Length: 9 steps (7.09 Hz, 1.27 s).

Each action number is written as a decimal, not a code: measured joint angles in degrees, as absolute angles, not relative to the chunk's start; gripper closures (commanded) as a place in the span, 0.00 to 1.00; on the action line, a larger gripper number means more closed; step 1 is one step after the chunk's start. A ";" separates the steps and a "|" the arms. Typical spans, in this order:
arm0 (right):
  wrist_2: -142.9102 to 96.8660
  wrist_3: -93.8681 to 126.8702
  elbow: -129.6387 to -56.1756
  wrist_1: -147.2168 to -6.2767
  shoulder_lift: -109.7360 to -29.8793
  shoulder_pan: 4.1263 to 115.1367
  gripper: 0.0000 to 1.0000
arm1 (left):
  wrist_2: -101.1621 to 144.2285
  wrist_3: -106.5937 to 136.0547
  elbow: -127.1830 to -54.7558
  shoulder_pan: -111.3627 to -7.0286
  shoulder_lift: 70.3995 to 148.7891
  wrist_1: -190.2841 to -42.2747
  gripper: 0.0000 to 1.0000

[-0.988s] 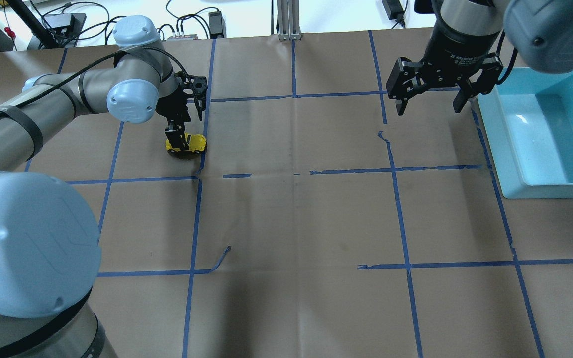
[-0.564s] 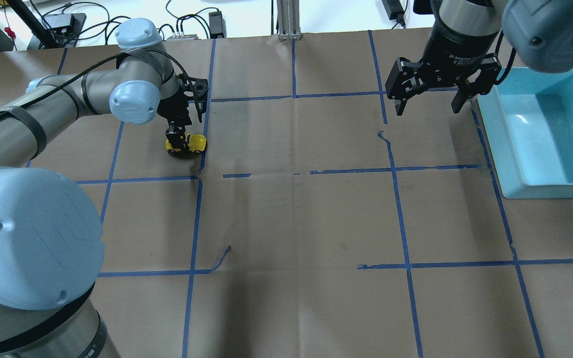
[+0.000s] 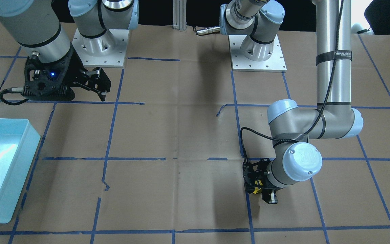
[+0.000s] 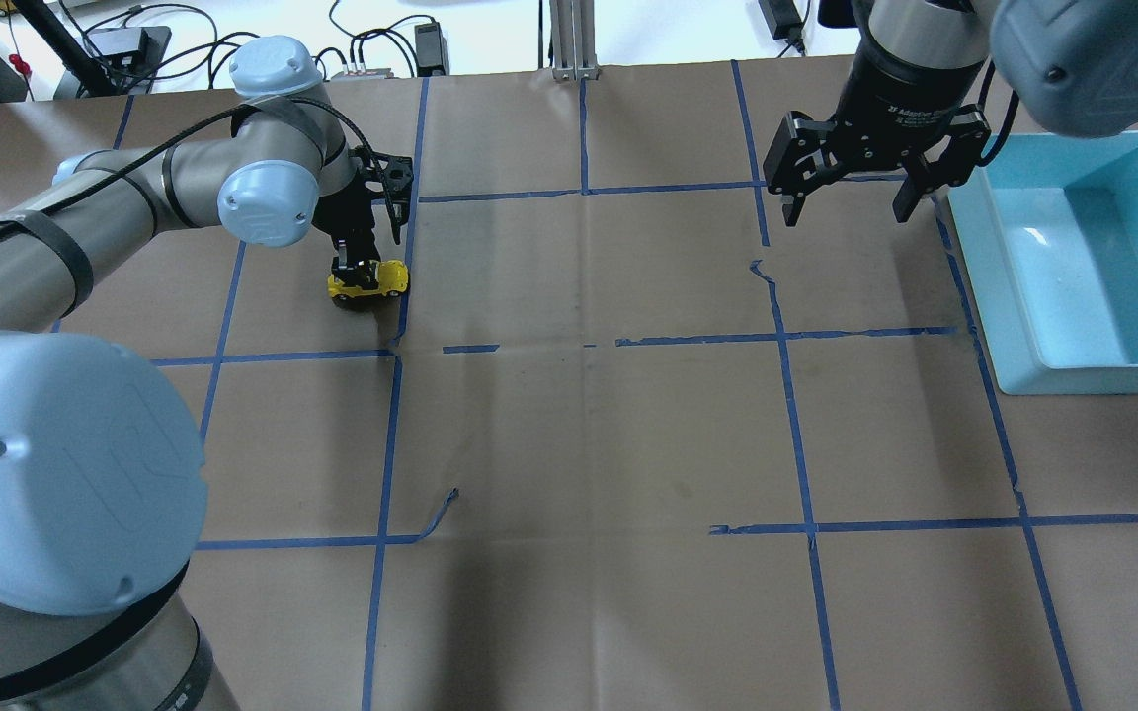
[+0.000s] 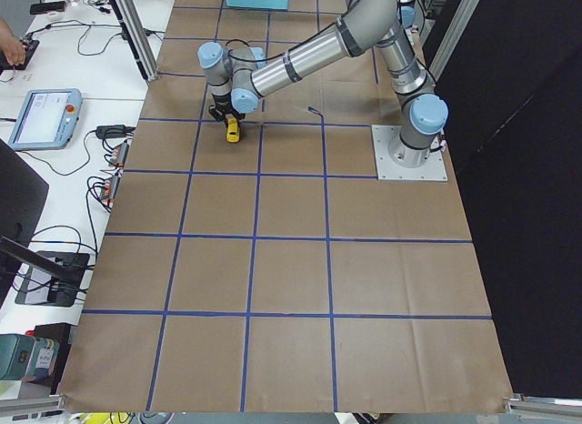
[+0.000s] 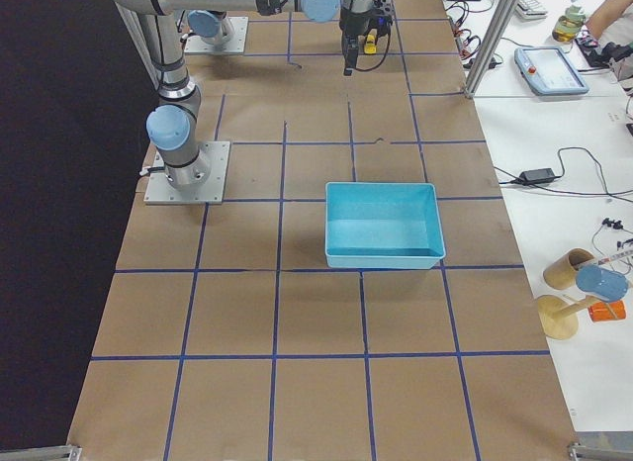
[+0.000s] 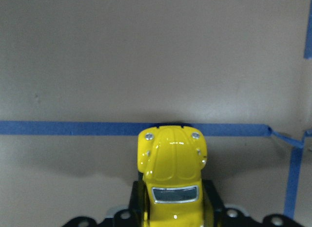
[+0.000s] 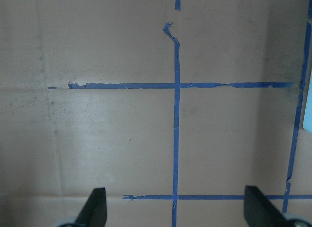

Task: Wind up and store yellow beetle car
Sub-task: 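Close the left gripper on the yellow car's body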

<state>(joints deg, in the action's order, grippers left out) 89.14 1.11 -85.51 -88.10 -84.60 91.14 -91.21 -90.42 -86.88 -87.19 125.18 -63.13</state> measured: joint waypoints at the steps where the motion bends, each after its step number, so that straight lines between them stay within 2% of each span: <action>1: 89.38 1.13 -84.46 -88.08 -84.67 91.15 0.00 | -91.17 -90.37 -86.92 -87.25 124.77 -63.11 0.98; 9: 89.13 0.31 -83.53 -87.60 -84.47 91.23 0.00 | -89.14 -95.55 -86.96 -87.32 124.83 -63.12 0.98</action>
<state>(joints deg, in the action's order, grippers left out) 89.13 0.31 -83.53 -87.60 -84.47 91.23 -89.14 -95.55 -86.96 -87.32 124.83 -63.12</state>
